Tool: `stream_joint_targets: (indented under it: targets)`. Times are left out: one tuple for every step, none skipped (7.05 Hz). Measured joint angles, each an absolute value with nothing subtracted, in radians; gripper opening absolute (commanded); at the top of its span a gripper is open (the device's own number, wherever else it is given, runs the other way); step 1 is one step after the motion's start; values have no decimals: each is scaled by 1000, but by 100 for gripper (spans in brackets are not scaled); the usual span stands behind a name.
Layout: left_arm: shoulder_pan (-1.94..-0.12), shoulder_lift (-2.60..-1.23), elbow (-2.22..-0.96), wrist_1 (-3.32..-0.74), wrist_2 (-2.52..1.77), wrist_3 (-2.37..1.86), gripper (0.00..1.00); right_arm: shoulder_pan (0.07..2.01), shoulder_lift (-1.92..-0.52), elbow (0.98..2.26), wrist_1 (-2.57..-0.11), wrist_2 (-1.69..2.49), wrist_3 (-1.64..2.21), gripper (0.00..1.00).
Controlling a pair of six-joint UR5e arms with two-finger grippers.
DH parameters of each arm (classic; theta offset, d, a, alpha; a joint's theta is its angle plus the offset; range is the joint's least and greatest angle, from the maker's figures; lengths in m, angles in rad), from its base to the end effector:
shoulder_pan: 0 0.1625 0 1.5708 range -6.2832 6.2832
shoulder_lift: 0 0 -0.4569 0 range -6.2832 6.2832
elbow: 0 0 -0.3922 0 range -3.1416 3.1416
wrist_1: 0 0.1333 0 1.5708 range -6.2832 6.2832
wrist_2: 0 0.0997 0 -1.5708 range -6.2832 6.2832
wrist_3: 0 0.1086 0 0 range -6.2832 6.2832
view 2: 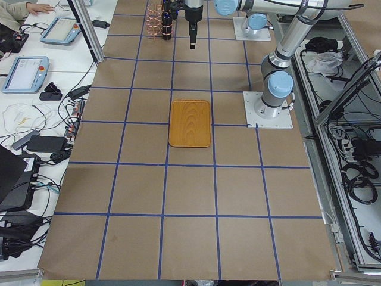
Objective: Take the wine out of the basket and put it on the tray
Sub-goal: 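Lift the dark wine bottle out of the rack with the right gripper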
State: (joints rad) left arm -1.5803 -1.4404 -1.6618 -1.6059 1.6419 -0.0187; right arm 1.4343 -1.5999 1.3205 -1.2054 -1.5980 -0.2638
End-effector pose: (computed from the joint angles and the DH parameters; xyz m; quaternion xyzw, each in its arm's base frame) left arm -0.1297 -0.4314 0.5231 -0.0047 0.9994 -0.0026 0.0355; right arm 0.0674 -0.4672 0.6106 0.0641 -0.9969 -0.0448 0.0048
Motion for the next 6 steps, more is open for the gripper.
stream_joint_targets:
  targets:
    - [-1580,-1440,-1662,-1606,1642,-19,100,1435,-1624,1329,-1168,-1598,-256,26]
    - [-1579,-1440,-1660,-1604,1641,-19,100,1443,-1643,1350,-1146,-1584,-228,26]
    - [-1574,-1440,-1657,-1603,1642,-11,100,1467,-1668,1393,-1142,-1567,-173,26]
    - [-1560,-1440,-1655,-1601,1642,11,100,1511,-1690,1451,-1165,-1559,-102,26]
    - [-1542,-1440,-1653,-1601,1642,33,100,1562,-1689,1497,-1220,-1552,-23,26]
    - [-1528,-1440,-1650,-1602,1643,44,100,1635,-1667,1524,-1290,-1542,83,26]
